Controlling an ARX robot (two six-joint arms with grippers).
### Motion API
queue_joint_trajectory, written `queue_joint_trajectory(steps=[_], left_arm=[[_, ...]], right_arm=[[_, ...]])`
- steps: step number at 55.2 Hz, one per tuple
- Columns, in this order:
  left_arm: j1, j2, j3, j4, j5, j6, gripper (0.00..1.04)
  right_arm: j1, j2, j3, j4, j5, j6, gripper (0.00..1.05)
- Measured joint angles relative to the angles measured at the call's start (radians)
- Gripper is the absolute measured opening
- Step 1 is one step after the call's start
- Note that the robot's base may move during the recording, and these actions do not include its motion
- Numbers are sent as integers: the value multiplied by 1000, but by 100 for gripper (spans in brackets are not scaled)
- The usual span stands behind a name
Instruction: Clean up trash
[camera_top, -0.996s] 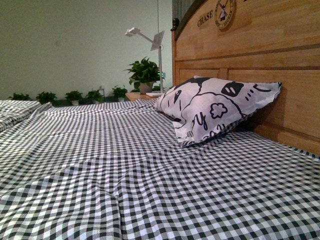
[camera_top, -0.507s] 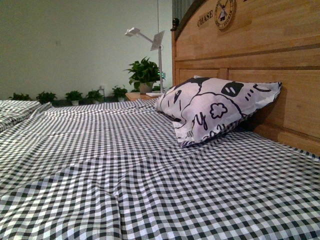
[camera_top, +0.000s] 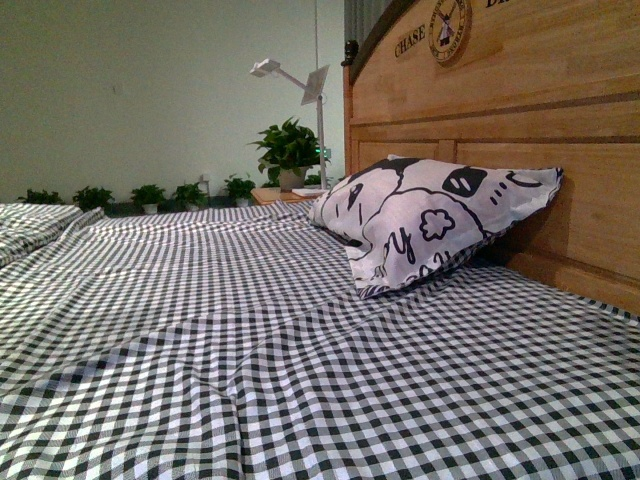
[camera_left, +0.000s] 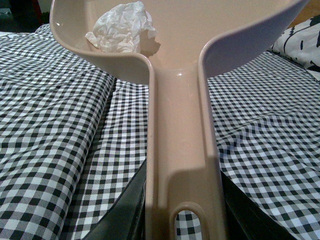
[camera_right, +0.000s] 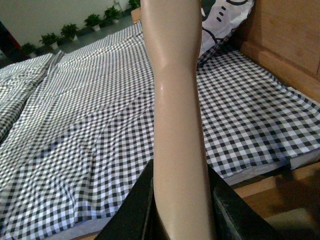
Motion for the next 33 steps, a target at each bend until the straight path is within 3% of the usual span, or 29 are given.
queue_joint_trajectory(steps=[33], left_arm=[[0, 0, 0, -1, 1, 0, 28]], right_arm=[[6, 3, 1, 0, -1, -2, 22]])
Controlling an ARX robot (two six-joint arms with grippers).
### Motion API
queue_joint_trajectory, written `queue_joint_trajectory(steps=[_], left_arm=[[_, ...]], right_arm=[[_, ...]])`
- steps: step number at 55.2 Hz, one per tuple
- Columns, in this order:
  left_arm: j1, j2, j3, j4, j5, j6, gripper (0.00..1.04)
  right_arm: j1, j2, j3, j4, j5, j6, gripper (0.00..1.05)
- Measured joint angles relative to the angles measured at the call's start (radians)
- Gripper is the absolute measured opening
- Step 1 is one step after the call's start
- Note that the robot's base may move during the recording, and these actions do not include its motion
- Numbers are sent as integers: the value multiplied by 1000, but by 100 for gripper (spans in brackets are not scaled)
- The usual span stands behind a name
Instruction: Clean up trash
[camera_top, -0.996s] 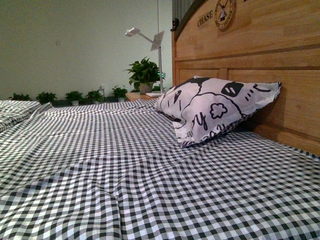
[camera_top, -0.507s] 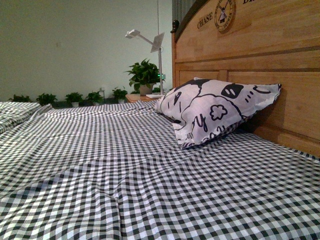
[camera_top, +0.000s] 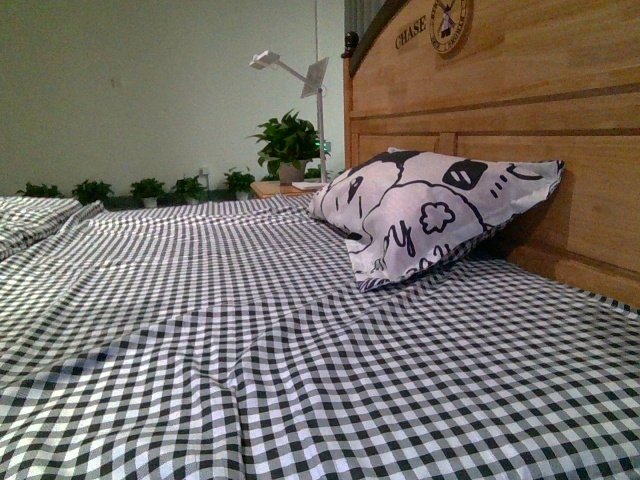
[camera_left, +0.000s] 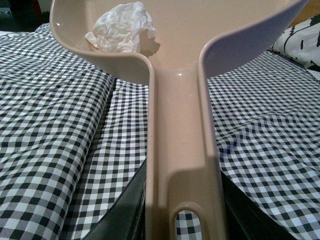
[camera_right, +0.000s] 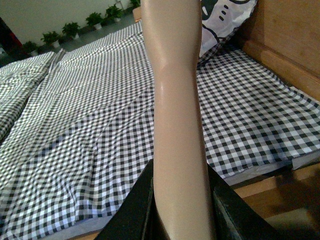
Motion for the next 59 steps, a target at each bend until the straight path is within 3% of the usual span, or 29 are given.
queue_joint_trajectory(steps=[59], left_arm=[[0, 0, 0, 0, 0, 0, 28]], right_arm=[[0, 0, 0, 0, 0, 0, 22]])
